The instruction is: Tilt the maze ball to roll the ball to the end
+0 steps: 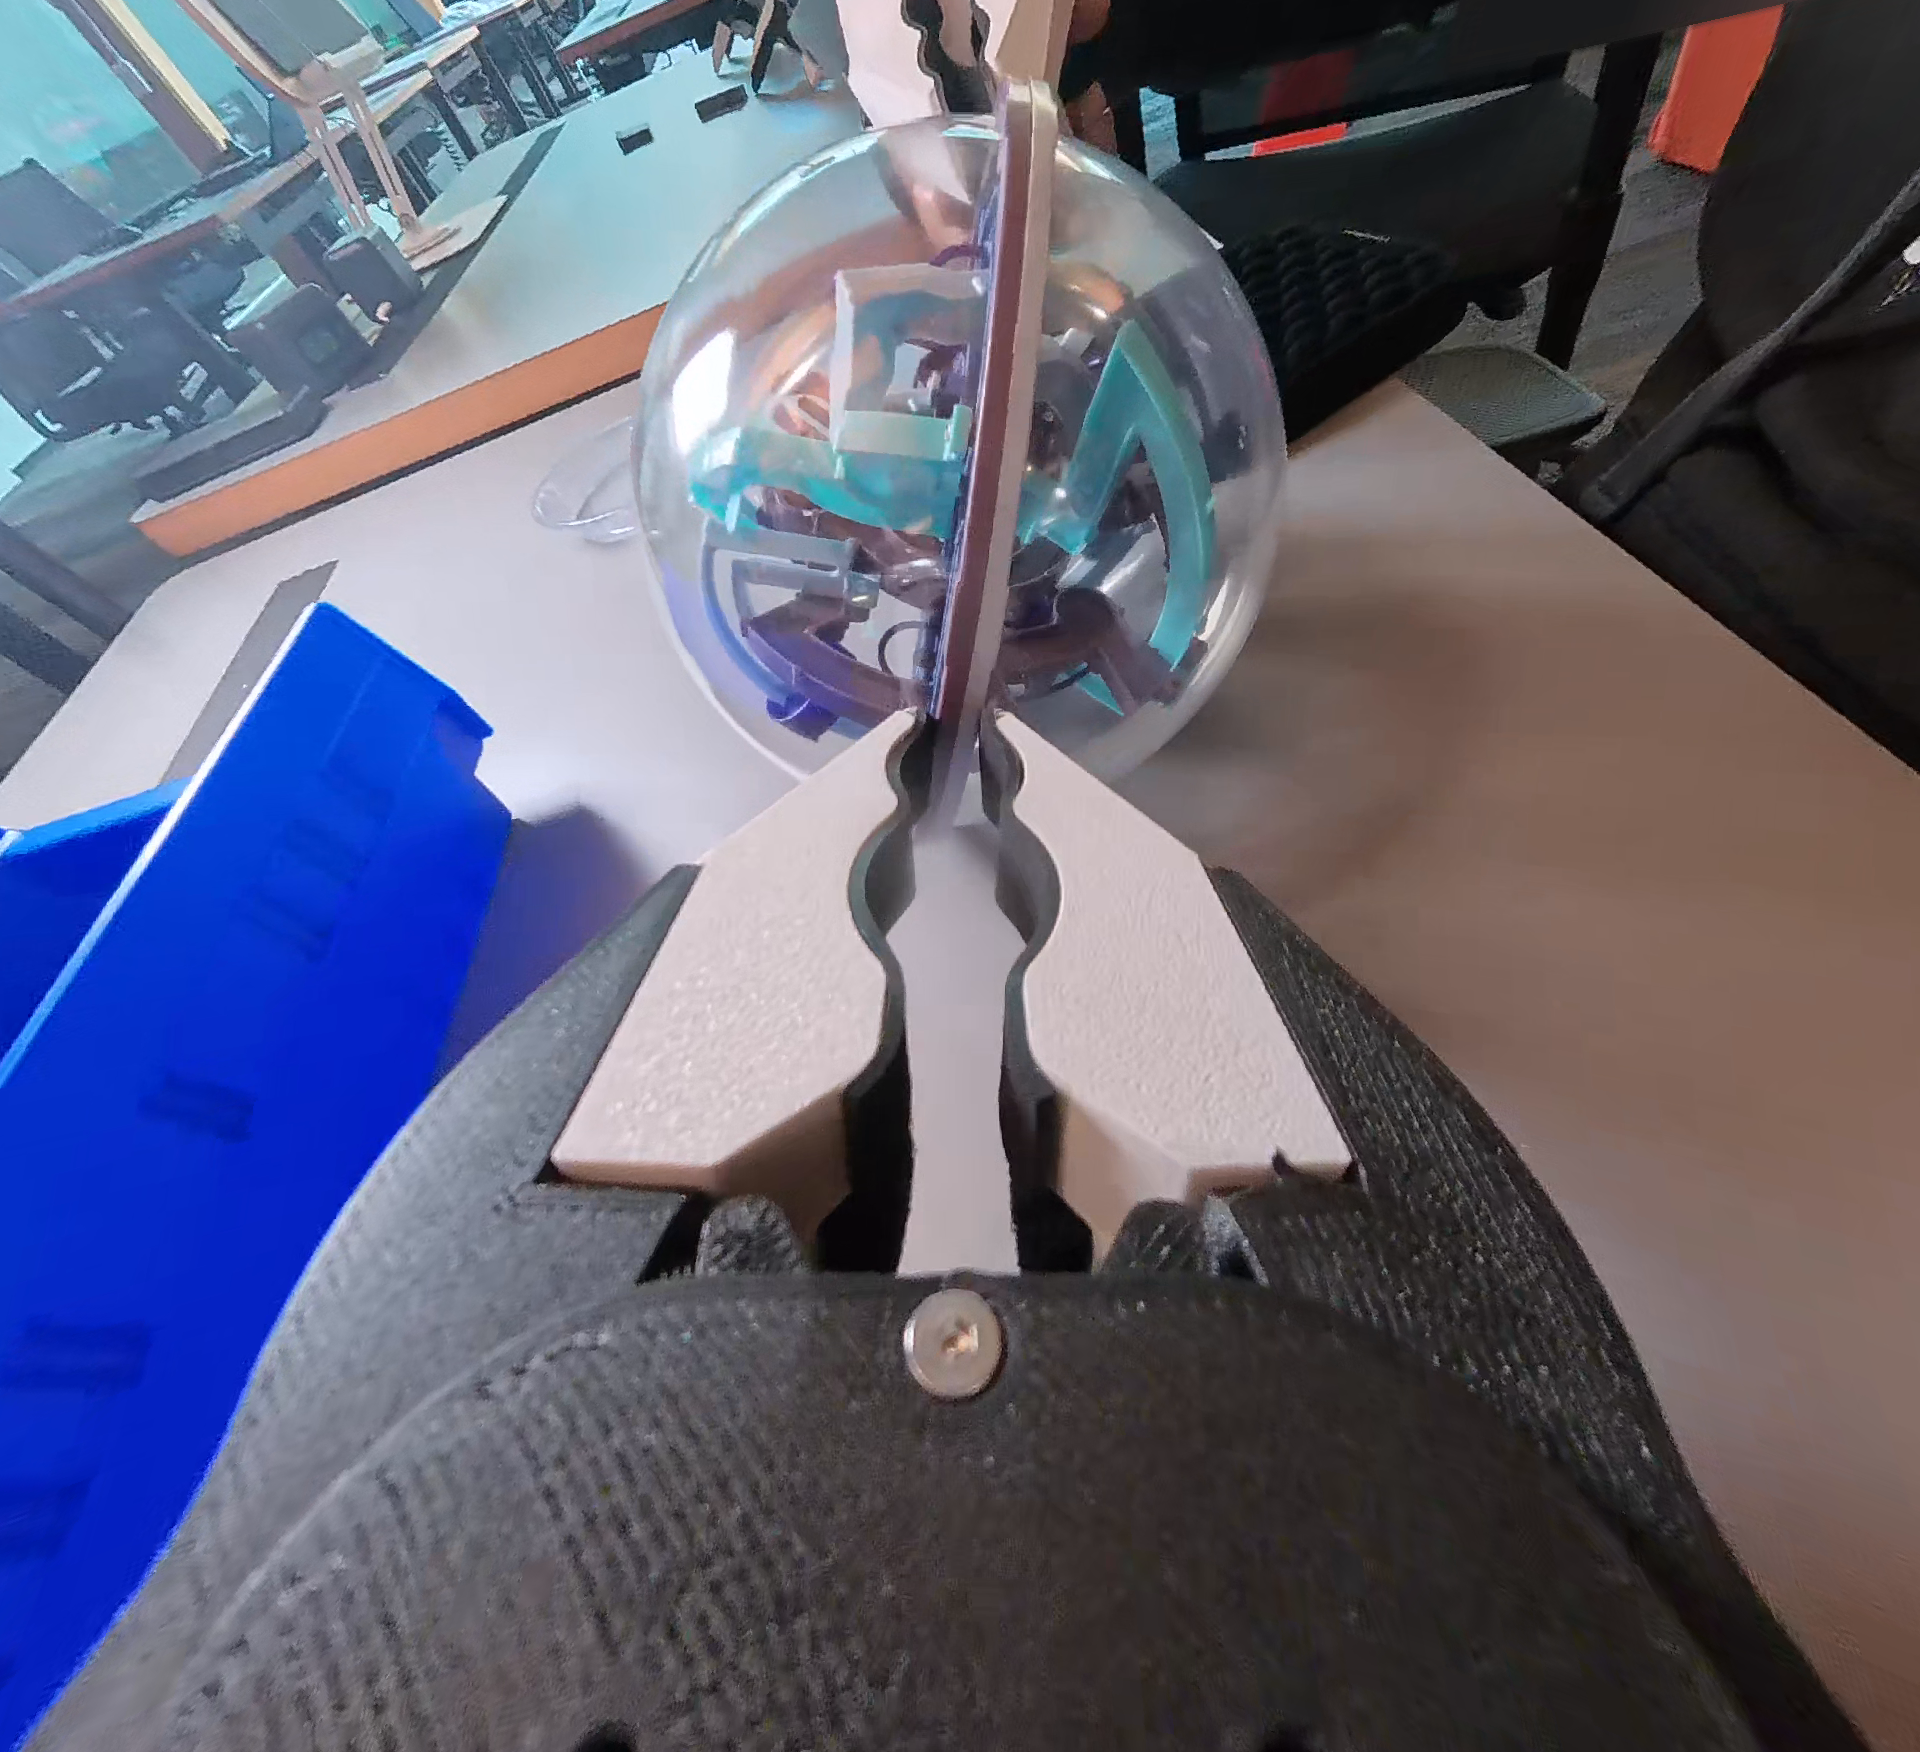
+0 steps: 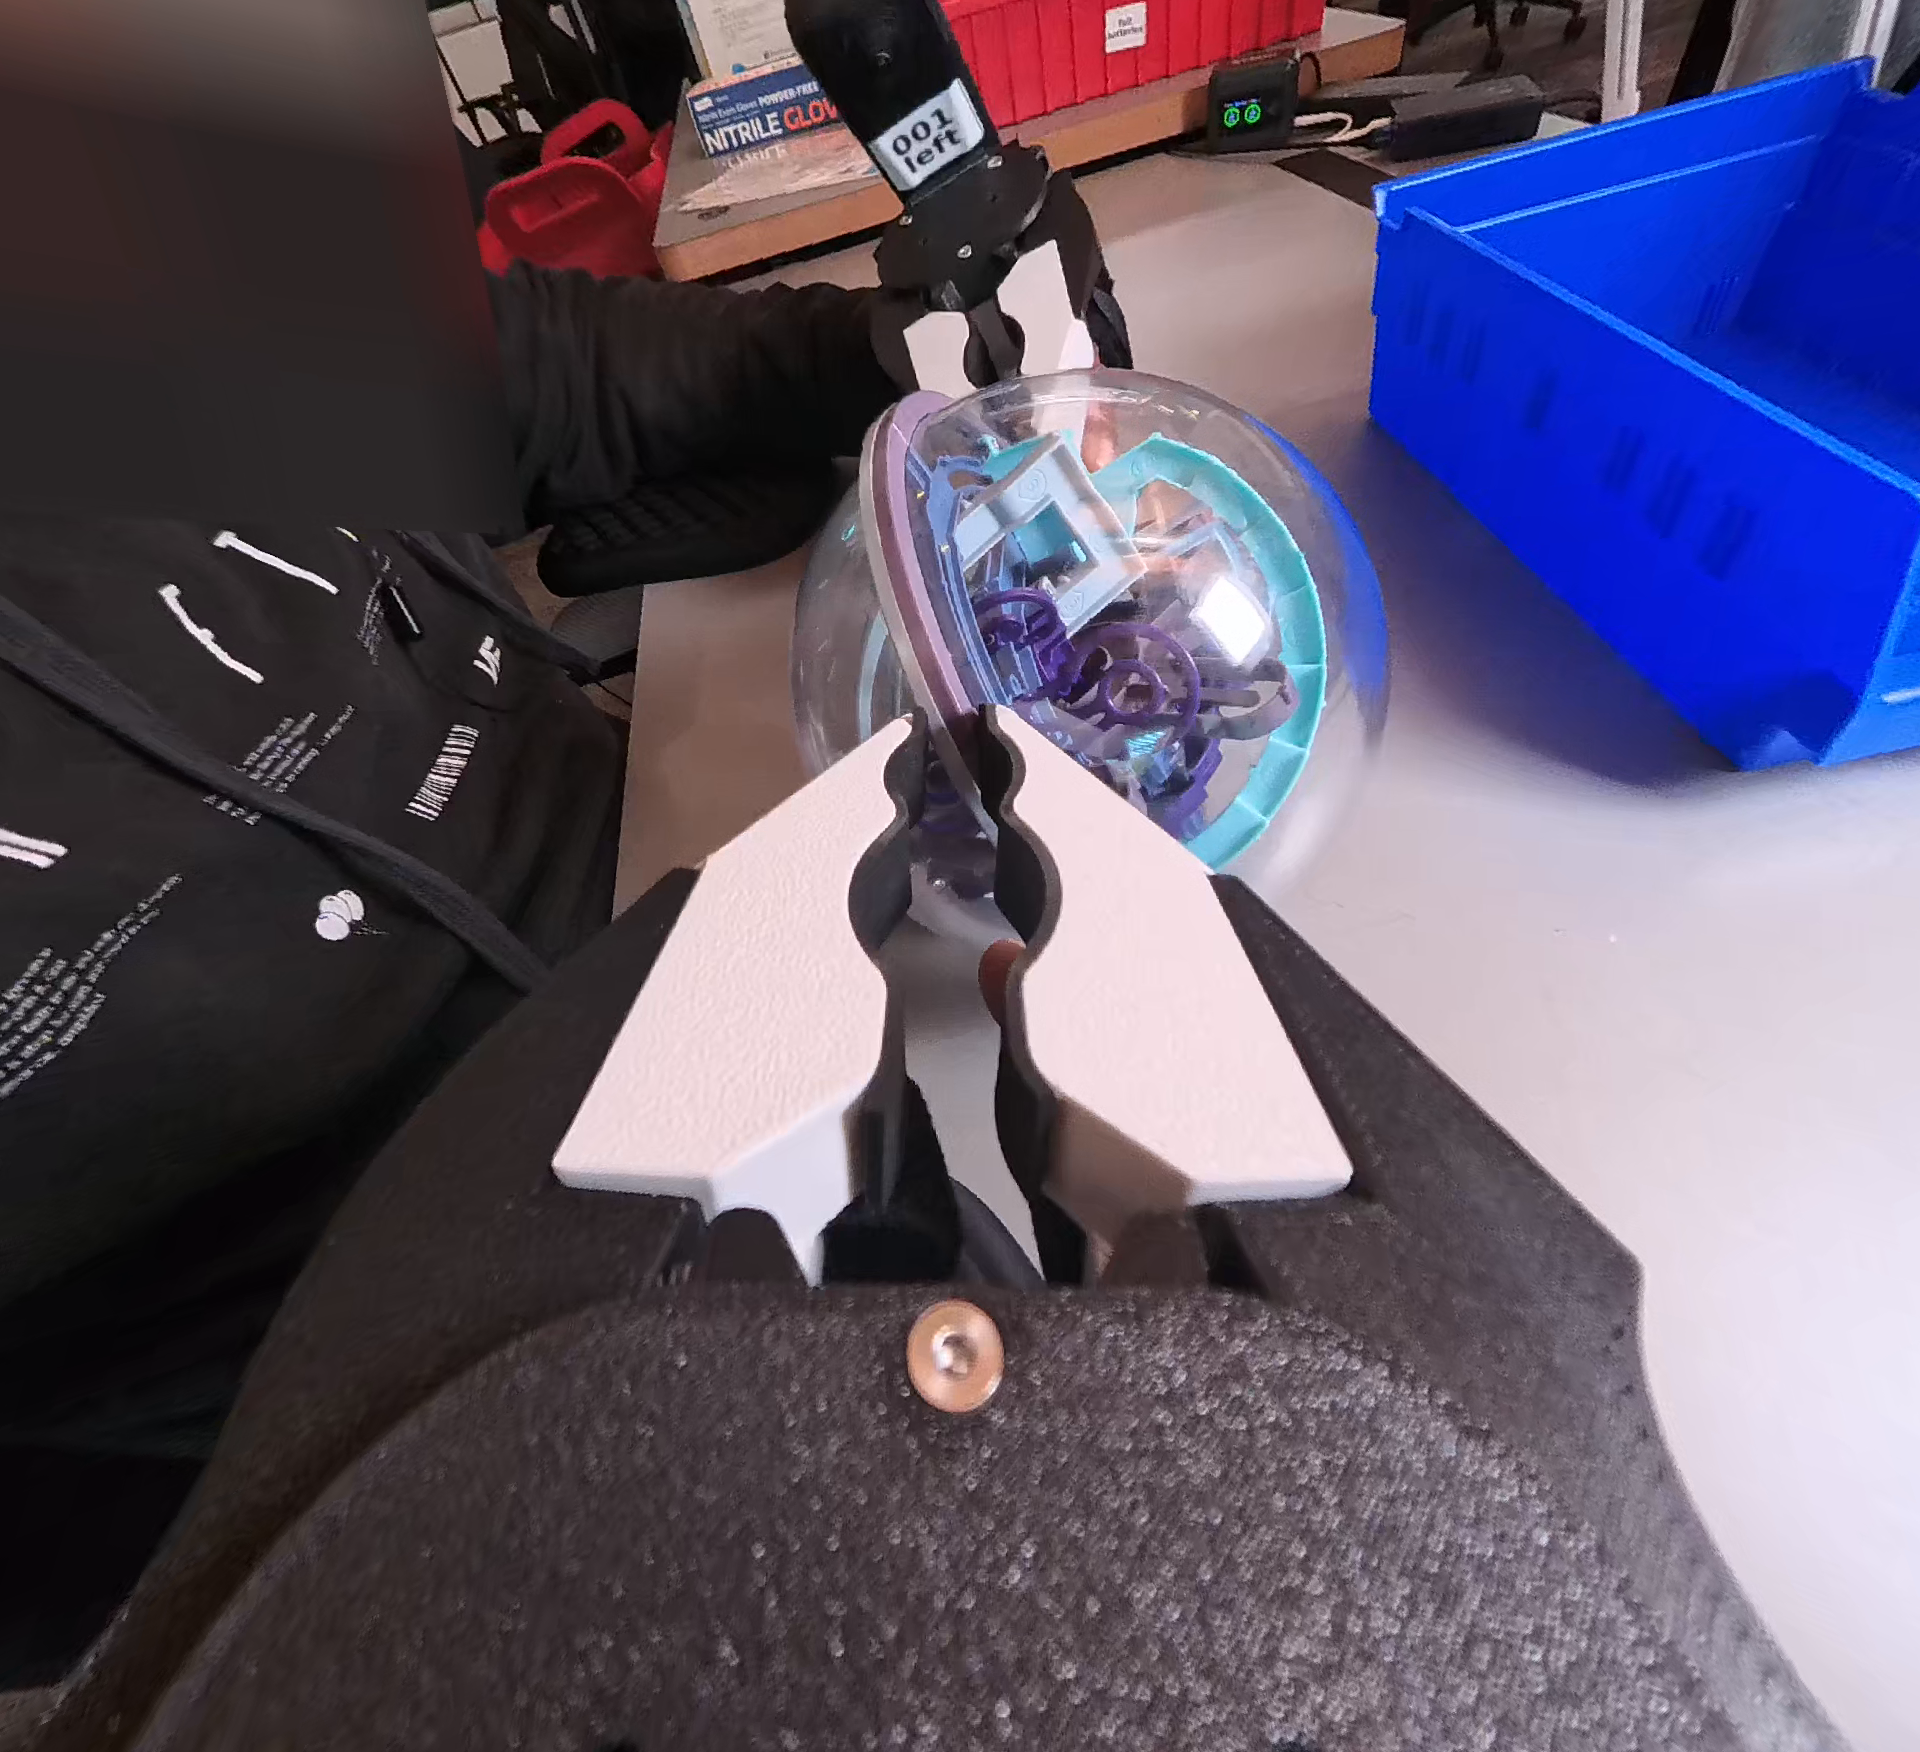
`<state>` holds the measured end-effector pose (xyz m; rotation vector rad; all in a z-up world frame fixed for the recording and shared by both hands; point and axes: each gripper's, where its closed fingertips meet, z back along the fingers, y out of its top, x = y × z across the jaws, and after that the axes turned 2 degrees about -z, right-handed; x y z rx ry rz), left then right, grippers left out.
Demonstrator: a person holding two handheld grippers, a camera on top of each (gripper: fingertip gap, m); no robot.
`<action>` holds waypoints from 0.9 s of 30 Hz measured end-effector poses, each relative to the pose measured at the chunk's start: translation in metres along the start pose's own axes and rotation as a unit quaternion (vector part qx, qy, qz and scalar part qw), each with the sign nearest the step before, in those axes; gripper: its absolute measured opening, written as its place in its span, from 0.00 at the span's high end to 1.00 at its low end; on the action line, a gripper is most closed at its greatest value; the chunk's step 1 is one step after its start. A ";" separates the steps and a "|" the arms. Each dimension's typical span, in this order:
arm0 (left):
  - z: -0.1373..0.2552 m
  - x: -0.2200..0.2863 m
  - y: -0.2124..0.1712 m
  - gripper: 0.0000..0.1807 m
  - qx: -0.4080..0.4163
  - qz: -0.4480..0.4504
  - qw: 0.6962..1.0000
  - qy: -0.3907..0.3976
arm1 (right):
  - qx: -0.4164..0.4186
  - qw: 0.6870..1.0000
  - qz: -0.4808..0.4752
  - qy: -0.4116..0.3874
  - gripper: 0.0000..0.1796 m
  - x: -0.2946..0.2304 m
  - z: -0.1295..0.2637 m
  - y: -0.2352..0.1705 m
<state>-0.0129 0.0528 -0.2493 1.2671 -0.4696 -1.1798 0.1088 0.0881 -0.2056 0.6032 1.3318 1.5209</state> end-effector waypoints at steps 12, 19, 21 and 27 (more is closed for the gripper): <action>0.018 0.009 -0.010 0.96 -0.008 -0.013 1.000 -0.004 | -0.042 0.997 0.067 -0.004 0.96 -0.019 -0.025 0.007; 0.028 0.014 -0.012 0.96 -0.012 0.004 1.000 -0.004 | -0.067 0.995 0.078 -0.004 0.97 -0.026 -0.035 0.009; 0.030 0.014 -0.013 0.96 -0.009 0.015 1.000 -0.005 | -0.071 0.995 0.076 0.001 0.97 -0.027 -0.038 0.010; 0.038 0.015 -0.011 0.96 0.000 0.063 0.998 -0.016 | -0.069 0.997 0.034 0.018 0.96 -0.023 -0.041 0.019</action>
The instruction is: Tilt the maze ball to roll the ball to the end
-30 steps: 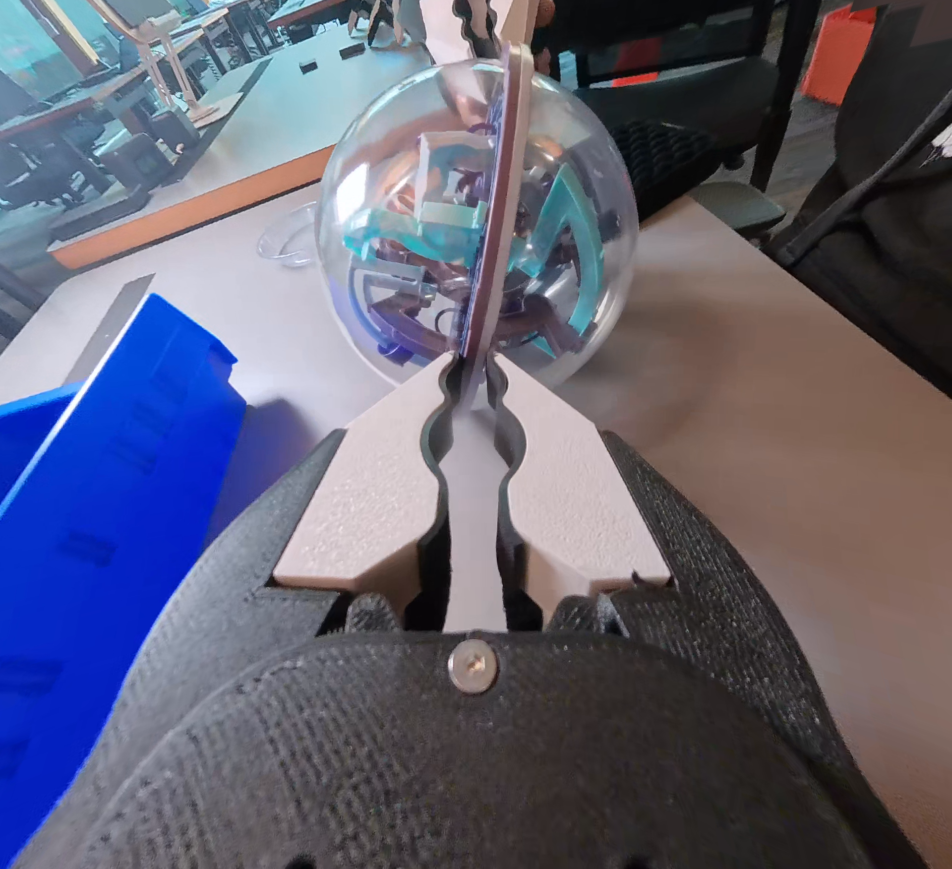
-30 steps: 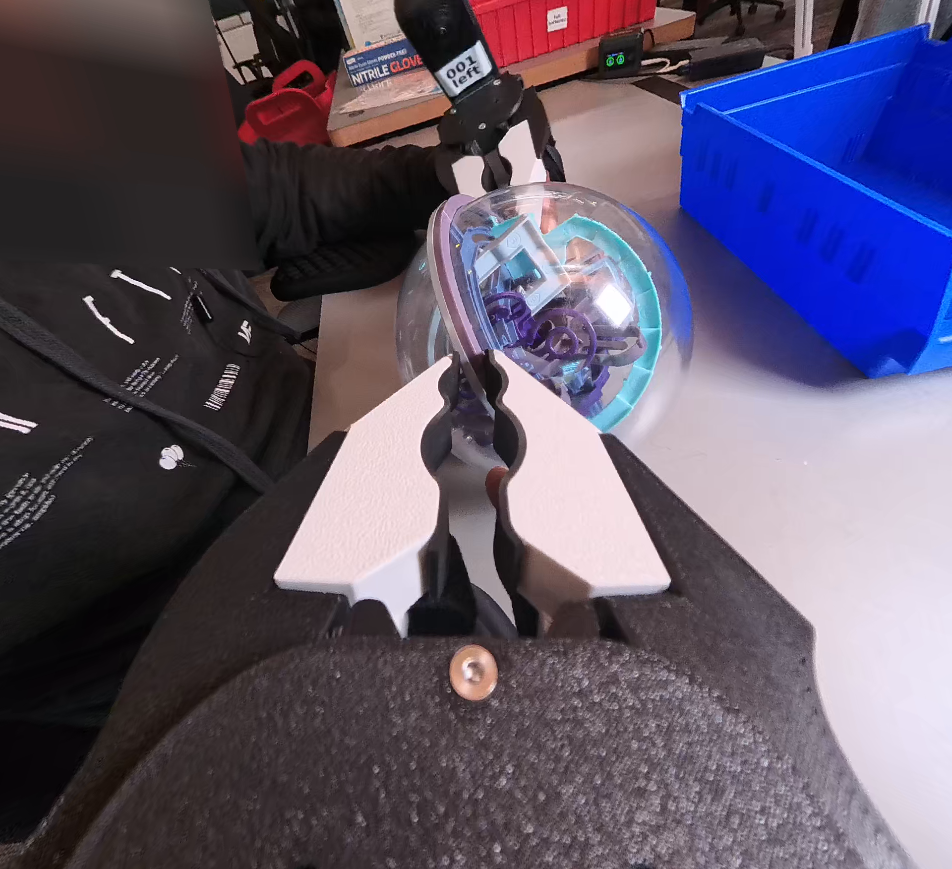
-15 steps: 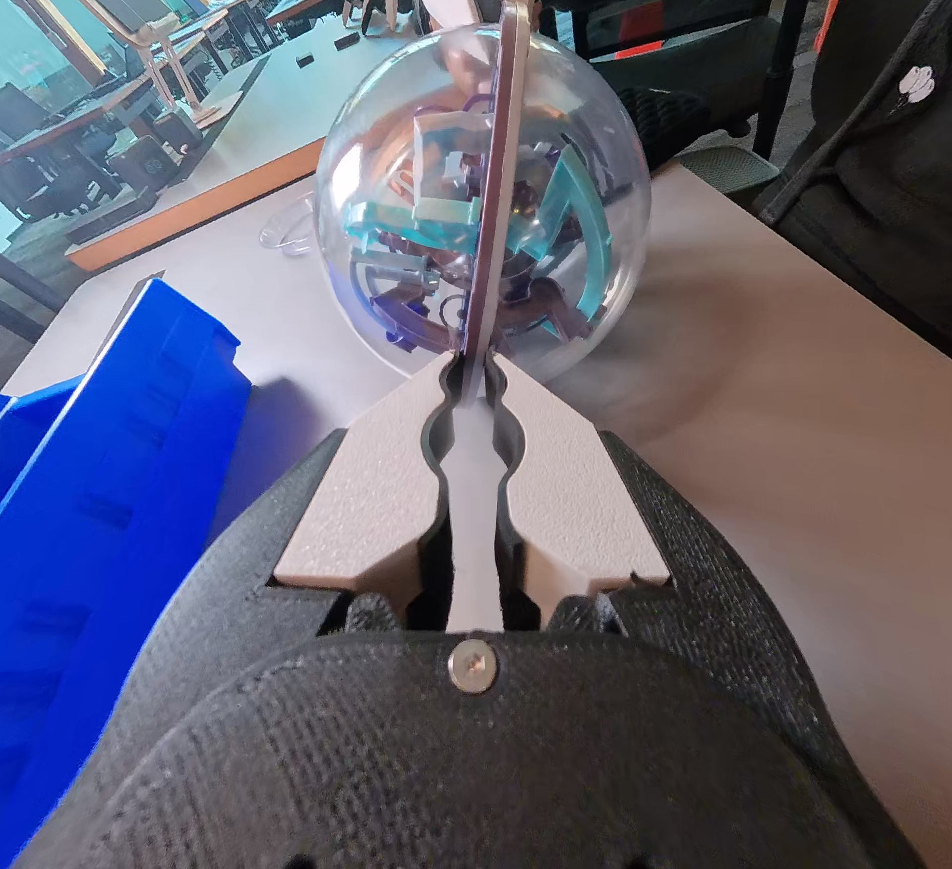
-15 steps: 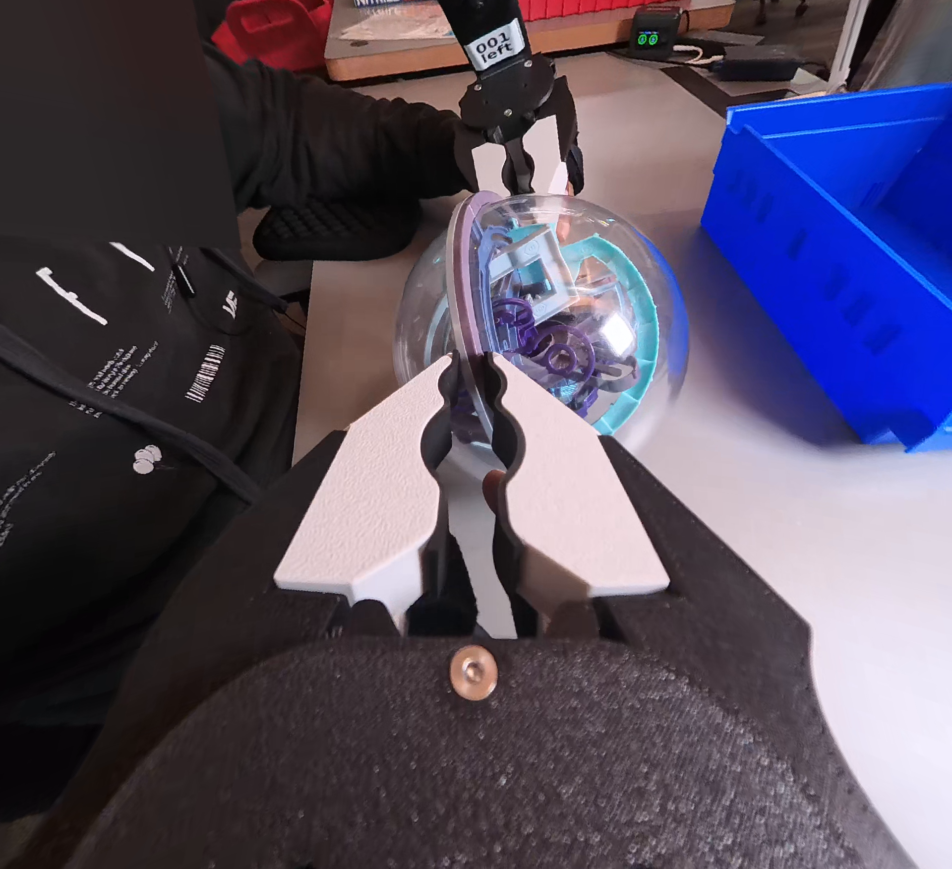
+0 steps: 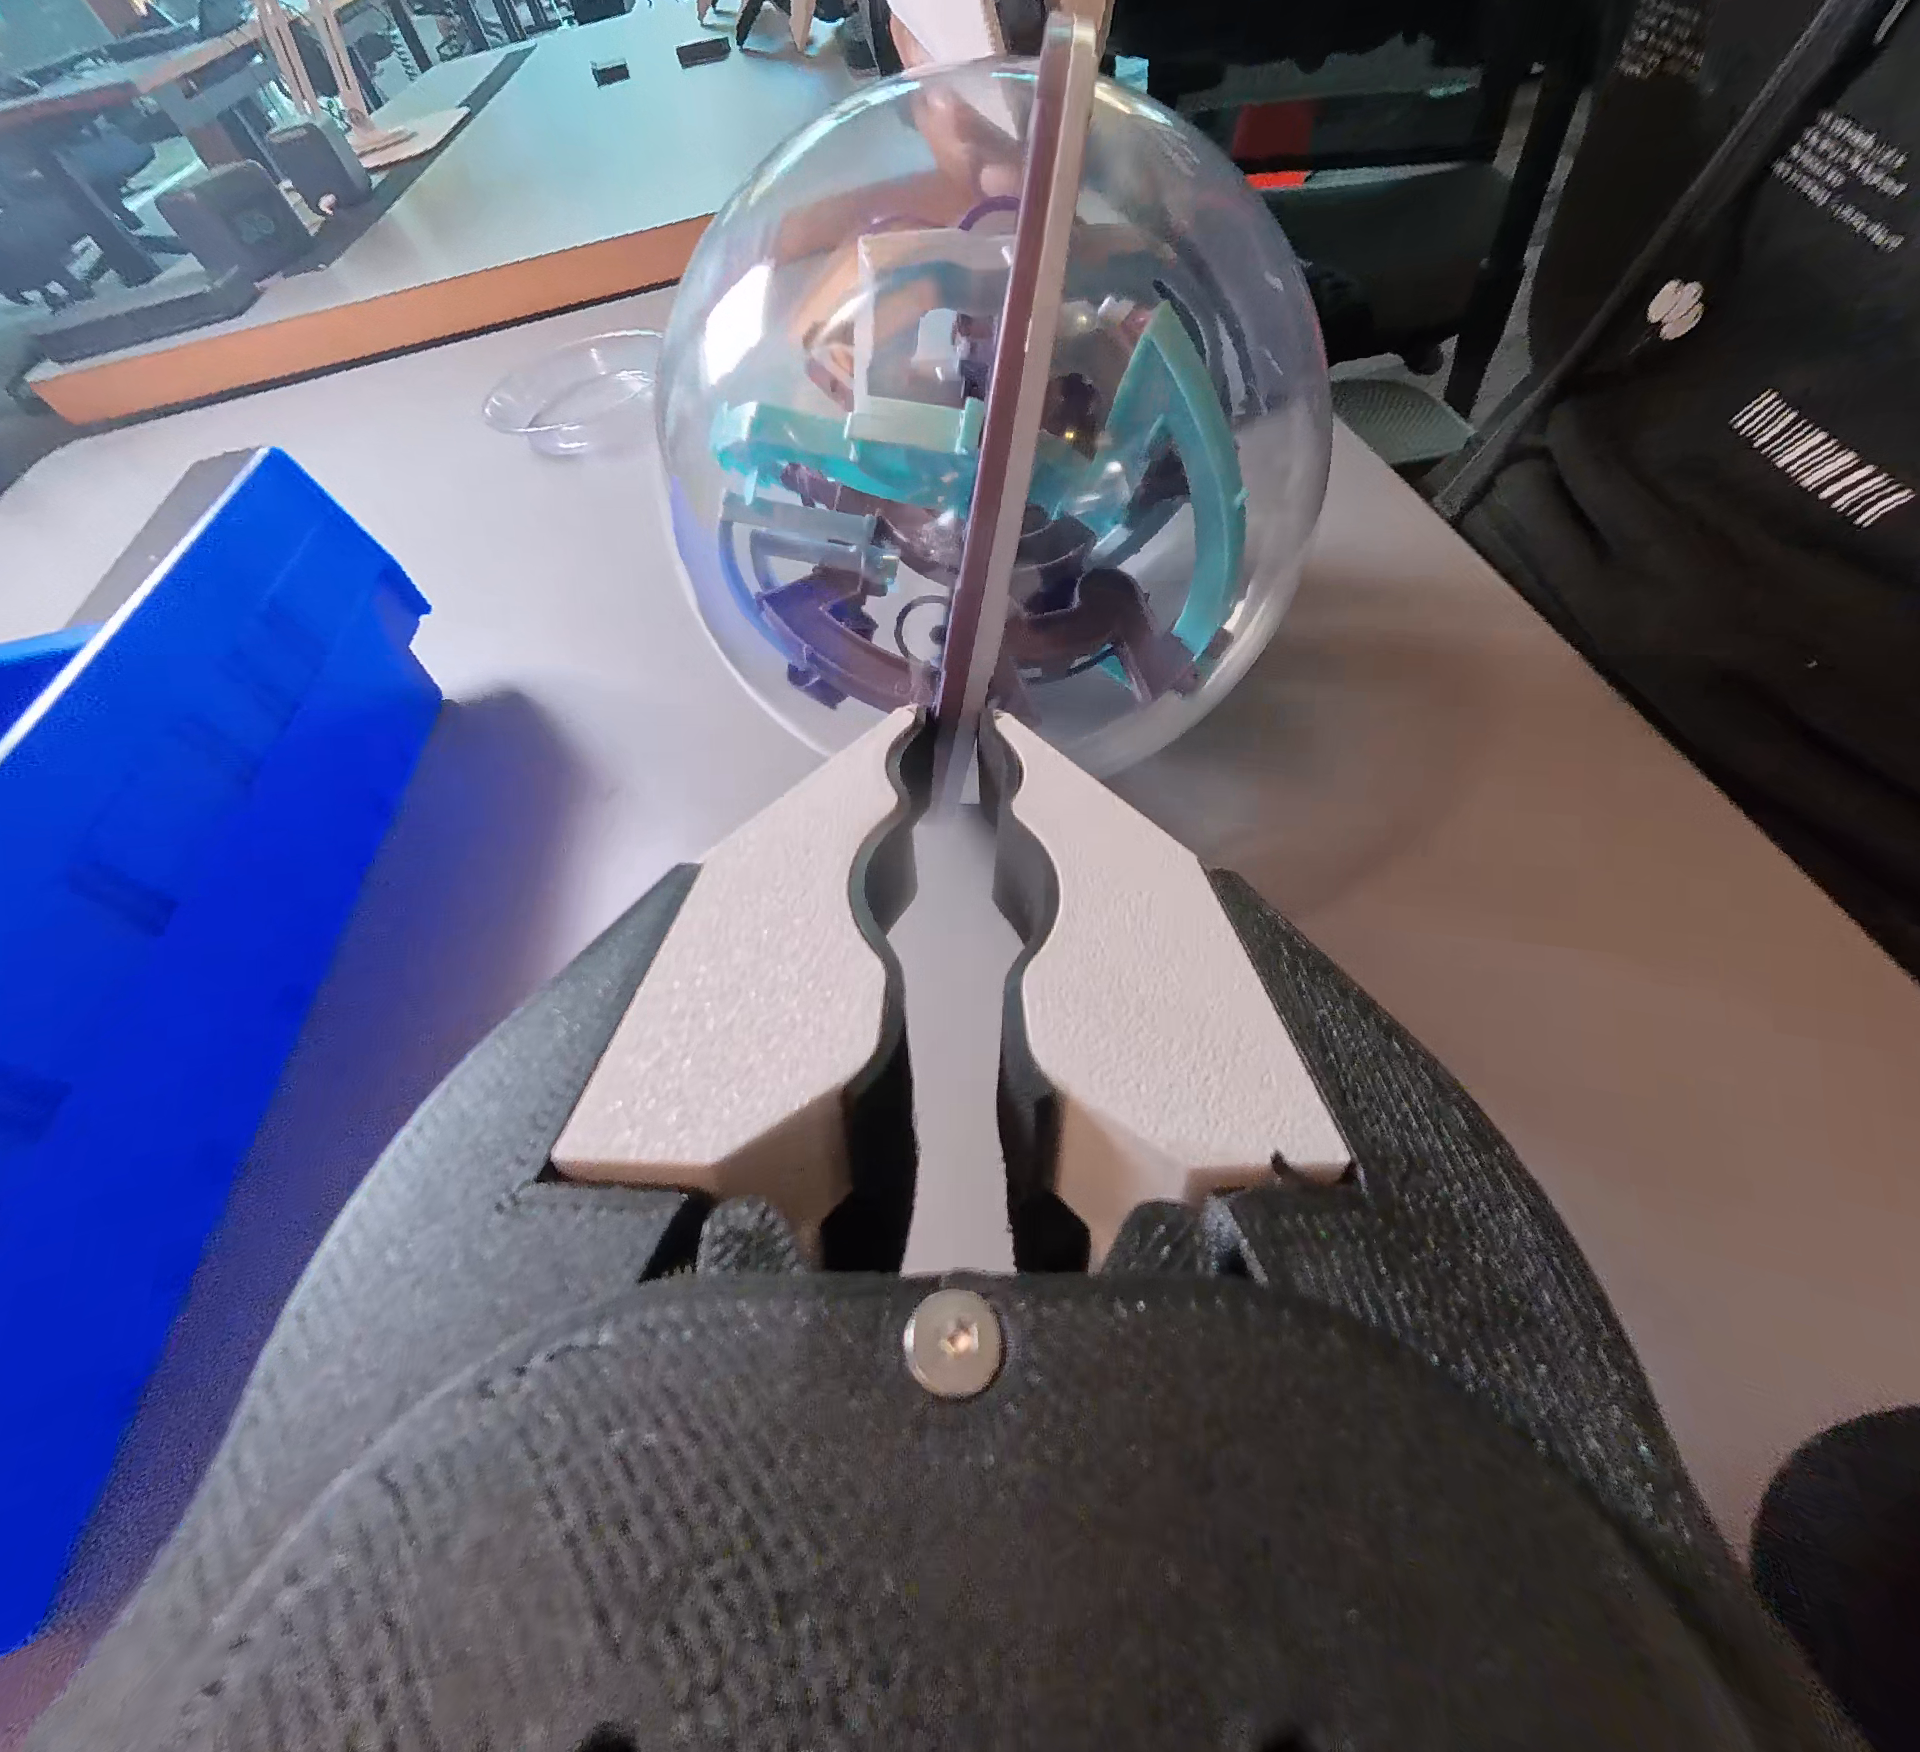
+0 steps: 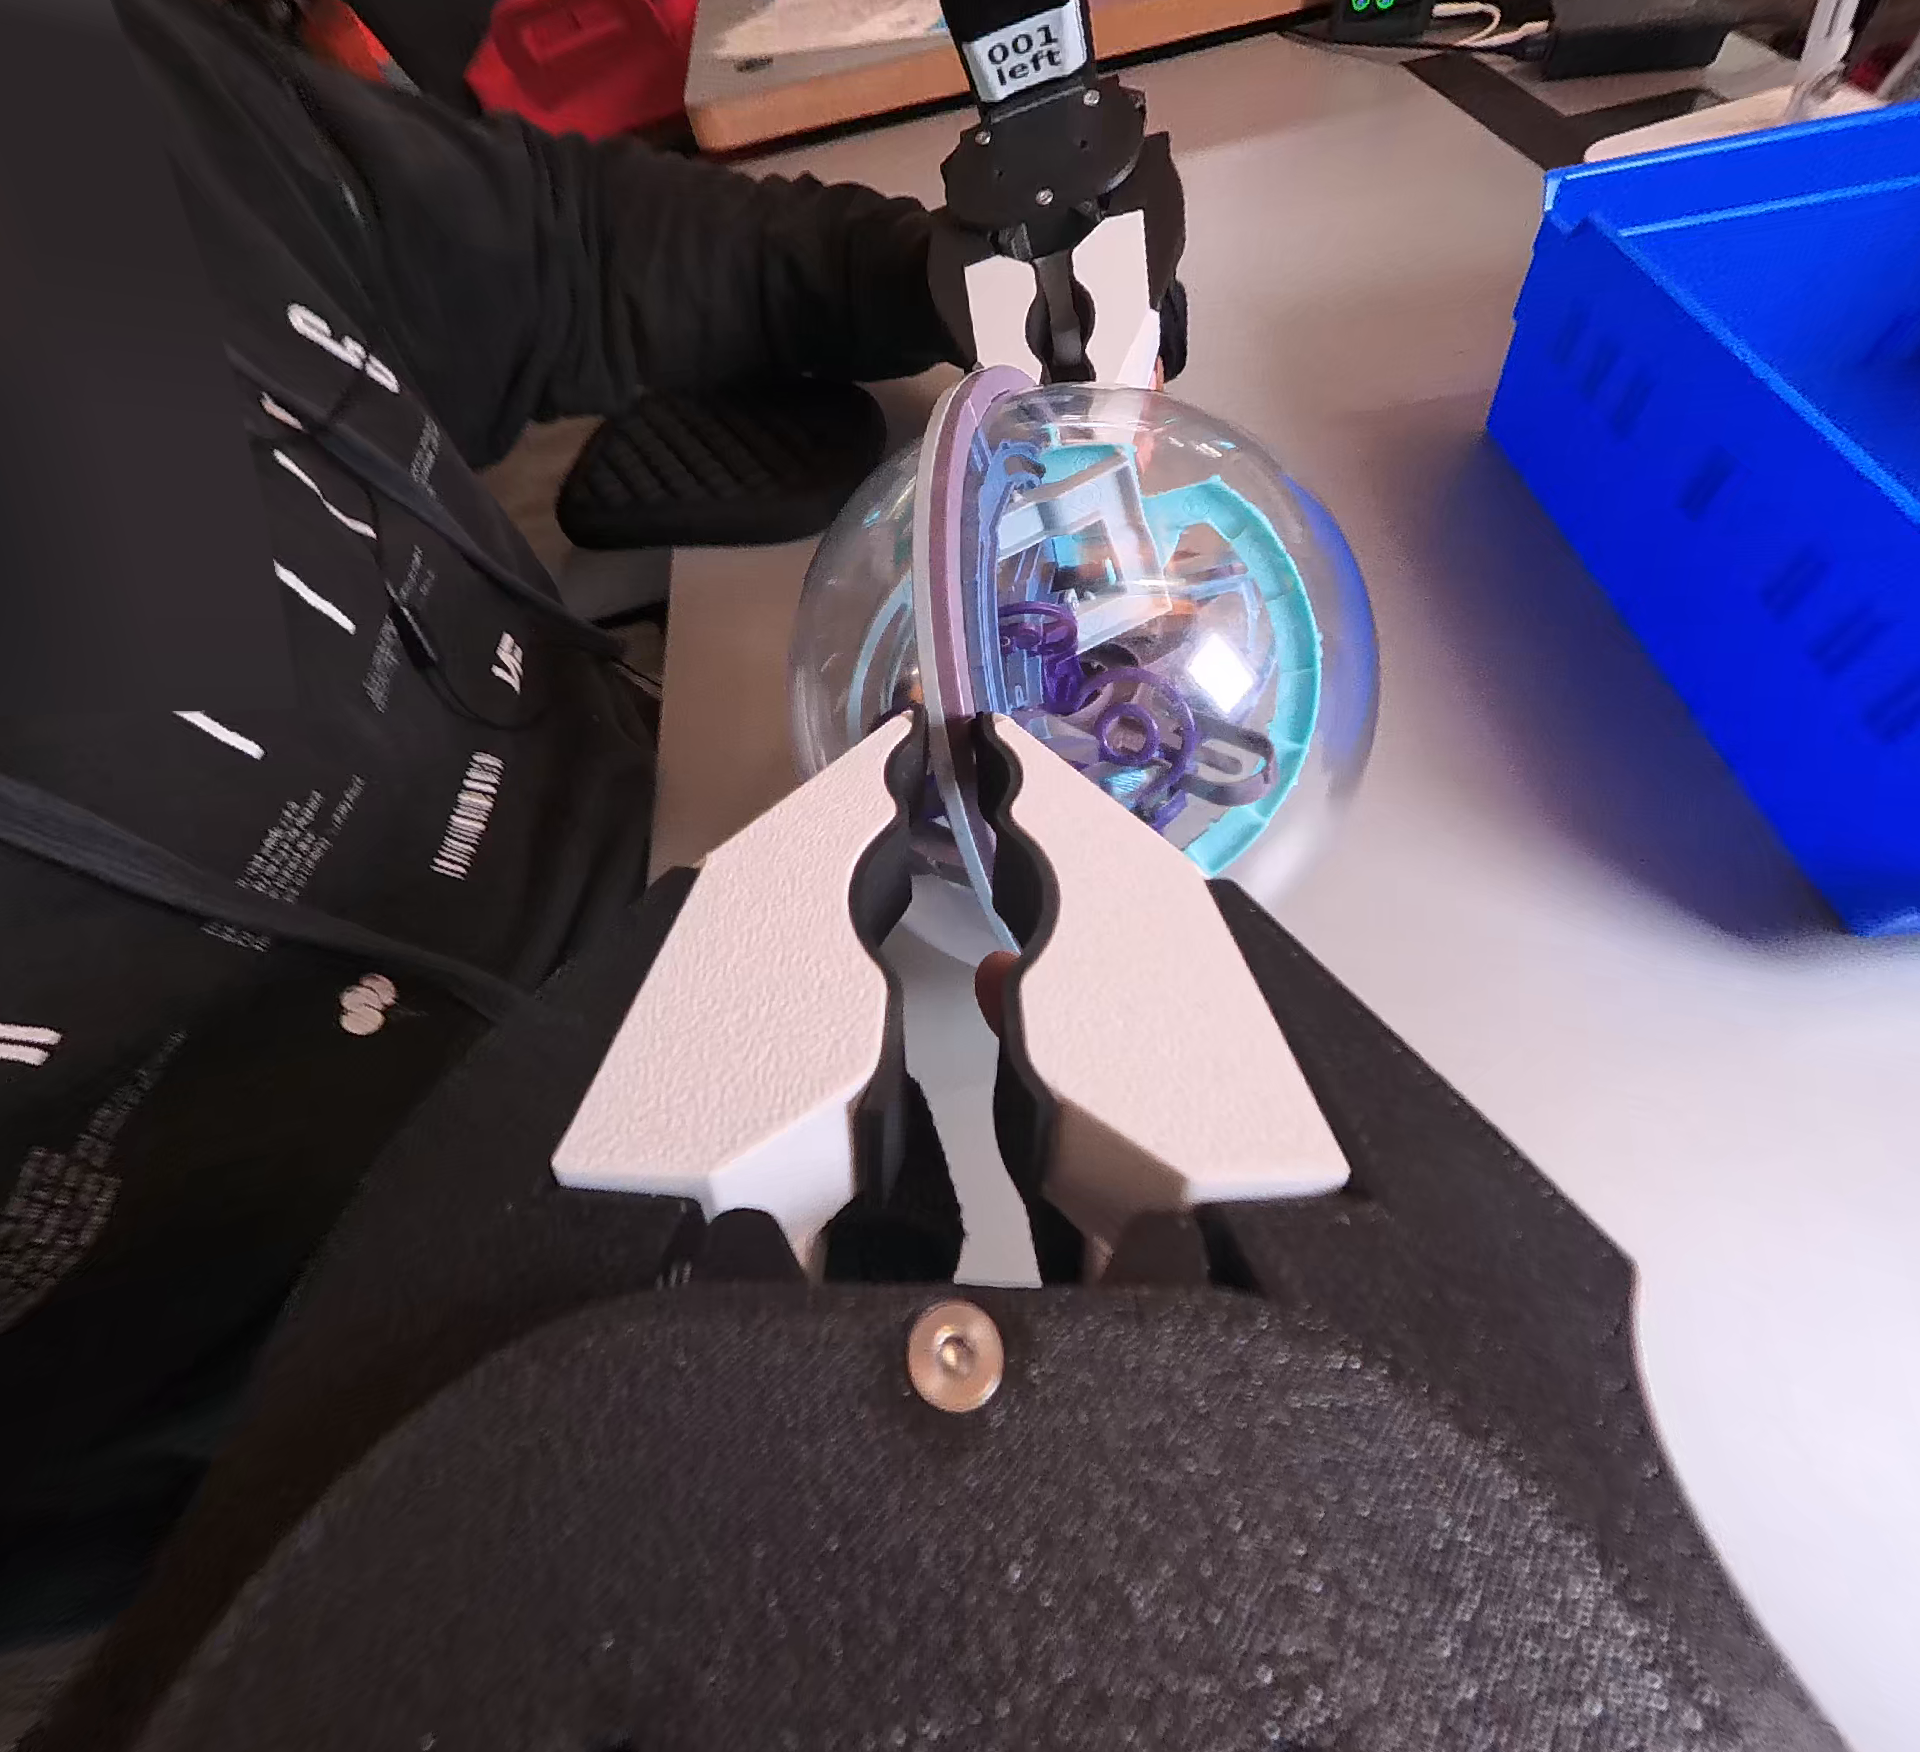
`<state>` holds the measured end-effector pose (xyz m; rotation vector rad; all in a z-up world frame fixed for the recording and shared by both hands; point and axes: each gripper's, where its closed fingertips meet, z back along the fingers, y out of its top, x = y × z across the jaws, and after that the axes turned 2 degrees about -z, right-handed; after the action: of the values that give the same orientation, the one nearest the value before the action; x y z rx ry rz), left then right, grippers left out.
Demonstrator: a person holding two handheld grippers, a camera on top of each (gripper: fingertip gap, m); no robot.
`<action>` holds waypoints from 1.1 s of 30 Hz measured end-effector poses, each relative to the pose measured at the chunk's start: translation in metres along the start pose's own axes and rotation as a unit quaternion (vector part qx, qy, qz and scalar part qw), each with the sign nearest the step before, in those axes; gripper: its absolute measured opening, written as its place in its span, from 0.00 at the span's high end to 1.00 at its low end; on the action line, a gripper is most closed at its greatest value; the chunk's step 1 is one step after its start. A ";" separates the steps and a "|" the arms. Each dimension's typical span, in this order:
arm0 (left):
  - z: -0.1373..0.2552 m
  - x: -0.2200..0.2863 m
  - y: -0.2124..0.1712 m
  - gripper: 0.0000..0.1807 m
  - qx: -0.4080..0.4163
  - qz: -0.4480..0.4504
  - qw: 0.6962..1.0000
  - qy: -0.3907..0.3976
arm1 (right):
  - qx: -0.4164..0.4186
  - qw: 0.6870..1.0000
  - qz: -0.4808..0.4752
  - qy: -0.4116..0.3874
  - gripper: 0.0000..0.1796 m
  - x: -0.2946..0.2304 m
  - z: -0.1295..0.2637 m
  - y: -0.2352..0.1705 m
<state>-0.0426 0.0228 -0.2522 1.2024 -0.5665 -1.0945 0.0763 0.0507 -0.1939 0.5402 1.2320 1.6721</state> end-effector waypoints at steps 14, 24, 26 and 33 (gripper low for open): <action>0.008 0.003 0.004 0.96 0.030 0.083 0.996 -0.025 | -0.004 0.997 -0.070 0.031 0.96 0.012 0.000 0.006; 0.009 -0.001 0.010 0.96 0.042 0.137 0.989 -0.034 | -0.005 0.994 -0.101 0.046 0.96 0.026 0.004 0.002; 0.008 -0.002 0.011 0.96 0.042 0.138 0.989 -0.033 | -0.004 0.994 -0.101 0.047 0.96 0.027 0.004 0.001; 0.008 -0.002 0.011 0.96 0.044 0.137 0.989 -0.032 | -0.004 0.994 -0.098 0.048 0.97 0.029 0.005 0.001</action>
<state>-0.0458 0.0212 -0.2389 1.1295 -0.8118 -0.8842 0.0673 0.0783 -0.1961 0.3265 1.3030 1.5501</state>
